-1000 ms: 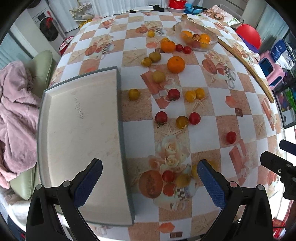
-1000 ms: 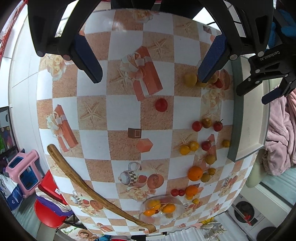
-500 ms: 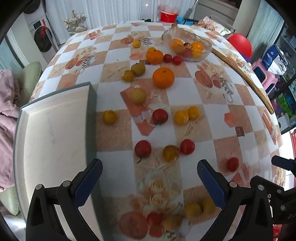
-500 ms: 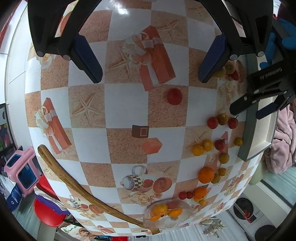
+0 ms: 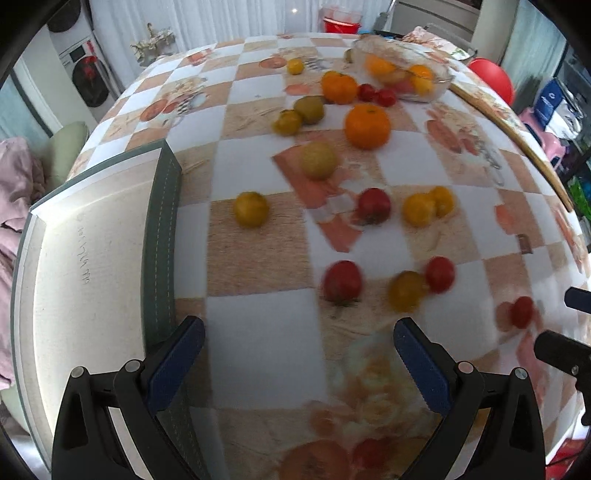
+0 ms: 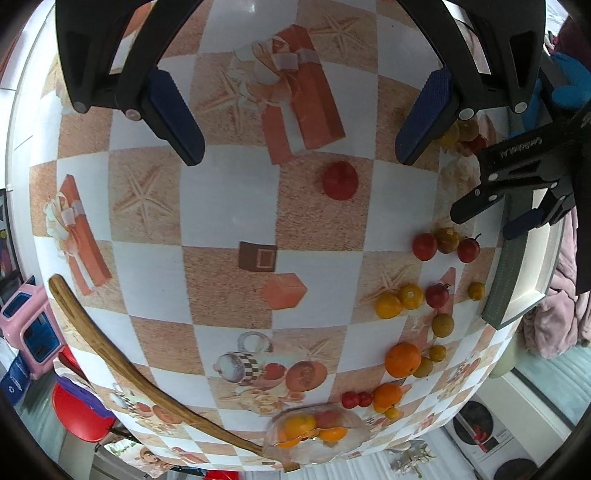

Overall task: Organize fruits
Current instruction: 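Move both grippers toward red cherry tomatoes on the tablecloth, then close the left gripper on a red tomato while the right gripper grasps another red tomato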

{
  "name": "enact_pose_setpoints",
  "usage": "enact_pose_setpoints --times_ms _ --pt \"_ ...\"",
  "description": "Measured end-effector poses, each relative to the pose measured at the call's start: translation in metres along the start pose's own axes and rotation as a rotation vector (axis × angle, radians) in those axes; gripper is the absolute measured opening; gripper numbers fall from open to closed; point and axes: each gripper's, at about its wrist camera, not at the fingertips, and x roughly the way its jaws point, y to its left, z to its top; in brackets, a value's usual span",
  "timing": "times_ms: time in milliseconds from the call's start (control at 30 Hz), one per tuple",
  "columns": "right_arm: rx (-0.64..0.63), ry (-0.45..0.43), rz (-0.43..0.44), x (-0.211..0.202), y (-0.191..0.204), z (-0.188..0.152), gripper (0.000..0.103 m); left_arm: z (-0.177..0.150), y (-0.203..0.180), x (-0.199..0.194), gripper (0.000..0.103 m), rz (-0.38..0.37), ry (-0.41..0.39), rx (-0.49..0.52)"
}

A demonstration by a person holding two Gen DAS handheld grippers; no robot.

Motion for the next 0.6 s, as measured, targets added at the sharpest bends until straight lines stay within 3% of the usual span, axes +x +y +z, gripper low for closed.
enact_pose_setpoints --times_ms 200,267,600 --pt "-0.038 -0.003 -0.016 0.01 0.013 0.006 0.101 0.011 -0.006 -0.002 0.103 0.001 -0.043 0.052" --pt "-0.054 0.006 -0.027 0.016 0.019 0.008 0.091 0.015 -0.007 -0.003 0.103 -0.005 -0.049 0.068" --pt "-0.151 -0.013 -0.13 0.023 0.042 0.011 0.062 0.017 -0.01 -0.007 0.077 -0.12 -0.038 0.083"
